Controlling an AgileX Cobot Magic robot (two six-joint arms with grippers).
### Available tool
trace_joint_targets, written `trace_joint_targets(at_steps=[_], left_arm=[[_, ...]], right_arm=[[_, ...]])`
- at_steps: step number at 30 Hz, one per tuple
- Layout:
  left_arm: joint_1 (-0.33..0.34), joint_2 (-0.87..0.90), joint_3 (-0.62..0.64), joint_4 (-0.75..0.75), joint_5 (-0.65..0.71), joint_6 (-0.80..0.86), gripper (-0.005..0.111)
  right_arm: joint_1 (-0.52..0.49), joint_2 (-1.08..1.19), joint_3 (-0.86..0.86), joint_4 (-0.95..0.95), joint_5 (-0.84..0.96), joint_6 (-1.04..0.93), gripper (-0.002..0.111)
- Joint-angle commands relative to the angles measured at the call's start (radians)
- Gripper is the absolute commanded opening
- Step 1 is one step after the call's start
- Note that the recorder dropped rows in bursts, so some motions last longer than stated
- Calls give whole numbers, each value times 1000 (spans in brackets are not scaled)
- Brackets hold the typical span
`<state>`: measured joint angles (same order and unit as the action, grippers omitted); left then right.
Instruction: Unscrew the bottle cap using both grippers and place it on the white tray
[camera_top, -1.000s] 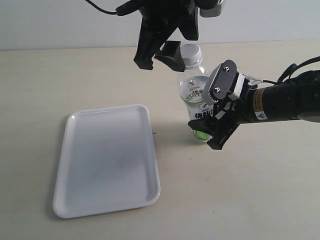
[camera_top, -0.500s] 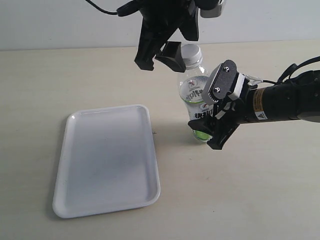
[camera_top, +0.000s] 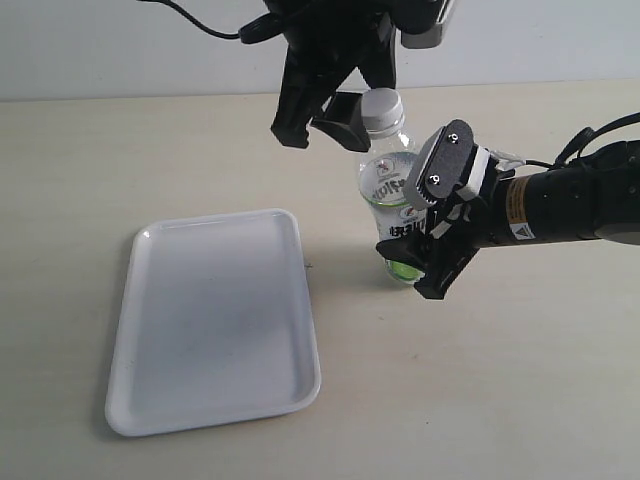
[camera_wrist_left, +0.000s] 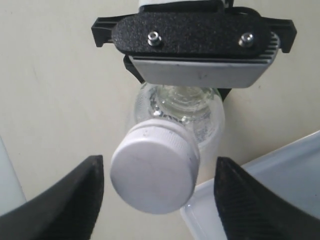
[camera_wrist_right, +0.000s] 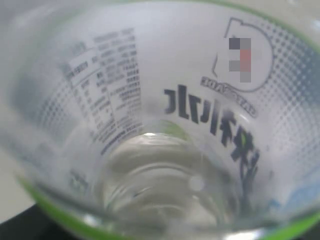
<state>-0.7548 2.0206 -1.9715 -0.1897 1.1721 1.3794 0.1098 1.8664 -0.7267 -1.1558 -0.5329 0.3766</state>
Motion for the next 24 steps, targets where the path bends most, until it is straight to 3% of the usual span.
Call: trace_joint_targets(at_steps=[1, 10, 18, 23, 24], left_arm=[[-3, -14, 1, 4, 0, 0, 62], [-3, -13, 1, 4, 2, -3, 60], [-3, -13, 1, 4, 2, -3, 19], [-3, -13, 1, 2, 0, -3, 0], [-3, -13, 1, 2, -3, -3, 0]], right_arm=[[1, 5, -1, -21, 56, -11, 0], [1, 5, -1, -21, 56, -11, 0], [1, 5, -1, -21, 56, -11, 0], [1, 5, -1, -21, 56, -11, 0], [1, 5, -1, -21, 56, -11, 0]])
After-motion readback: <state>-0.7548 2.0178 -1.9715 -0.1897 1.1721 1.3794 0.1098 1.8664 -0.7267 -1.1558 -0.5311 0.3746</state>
